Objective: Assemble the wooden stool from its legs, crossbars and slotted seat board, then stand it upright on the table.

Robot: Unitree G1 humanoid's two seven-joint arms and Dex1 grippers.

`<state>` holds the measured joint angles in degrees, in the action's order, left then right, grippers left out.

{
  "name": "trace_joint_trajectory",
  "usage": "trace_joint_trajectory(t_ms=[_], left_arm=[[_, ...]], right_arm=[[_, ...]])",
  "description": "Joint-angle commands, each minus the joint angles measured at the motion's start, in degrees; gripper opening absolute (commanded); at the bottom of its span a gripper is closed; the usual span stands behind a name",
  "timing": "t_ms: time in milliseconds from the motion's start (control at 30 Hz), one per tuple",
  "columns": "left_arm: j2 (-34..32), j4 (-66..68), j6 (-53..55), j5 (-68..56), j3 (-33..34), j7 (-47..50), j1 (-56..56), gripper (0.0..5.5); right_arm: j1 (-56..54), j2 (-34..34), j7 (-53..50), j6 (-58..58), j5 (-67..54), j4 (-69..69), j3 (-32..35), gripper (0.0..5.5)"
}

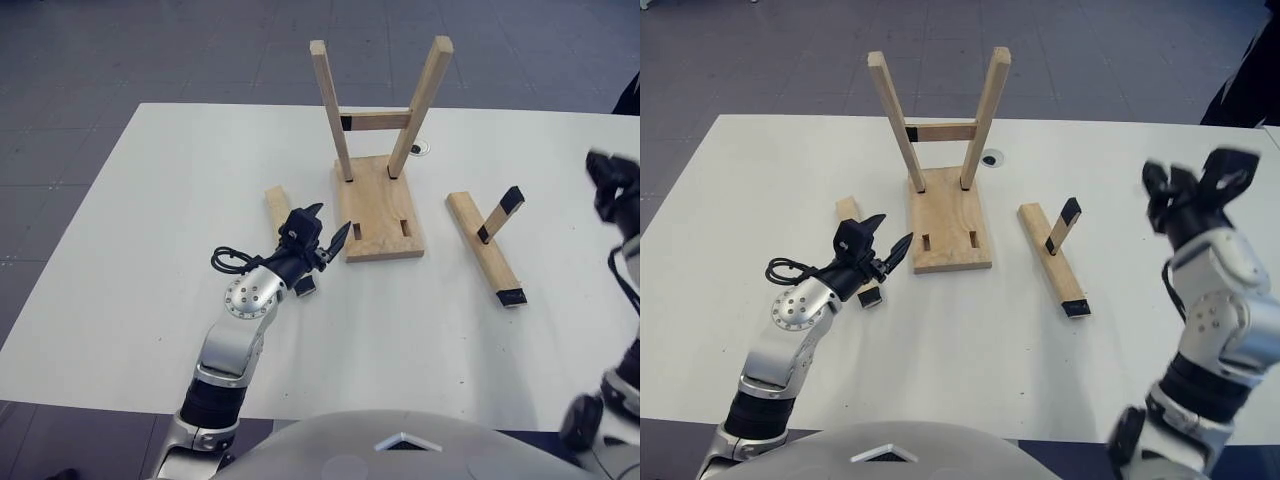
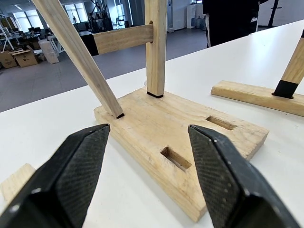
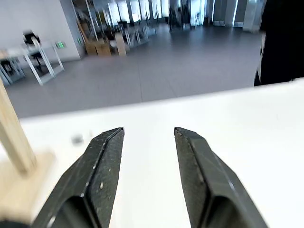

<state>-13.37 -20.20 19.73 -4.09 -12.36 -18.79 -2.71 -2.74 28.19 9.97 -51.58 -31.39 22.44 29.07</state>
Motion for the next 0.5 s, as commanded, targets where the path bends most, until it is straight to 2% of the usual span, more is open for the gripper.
trace_joint_trajectory(t_ms=[33, 100, 233, 500], left_arm=[[-0.3, 0.05, -0.03, 0.46, 0.24, -0.21, 1.05, 3.05], [-0.62, 0.13, -0.12, 0.36, 0.43, -0.48, 1.1, 3.05], [-0.64, -0.07, -0.02, 0.47, 0.11, -0.74, 0.87, 3.05], [-0.81, 0.17, -0.02, 0.49, -0.06, -0.92, 1.0, 3.05]], right_arm=[[20.89, 0.02, 11.95, 10.09, 4.59, 0.62, -8.87, 2.31], [25.71, -1.06, 15.66, 18.16, 6.93, -1.62, -9.64, 2.69], [28.63, -2.62, 19.31, 27.59, 8.66, -5.36, -10.59, 3.46], [28.25, -5.48, 19.82, 30.68, 5.67, -1.98, -10.76, 3.46]])
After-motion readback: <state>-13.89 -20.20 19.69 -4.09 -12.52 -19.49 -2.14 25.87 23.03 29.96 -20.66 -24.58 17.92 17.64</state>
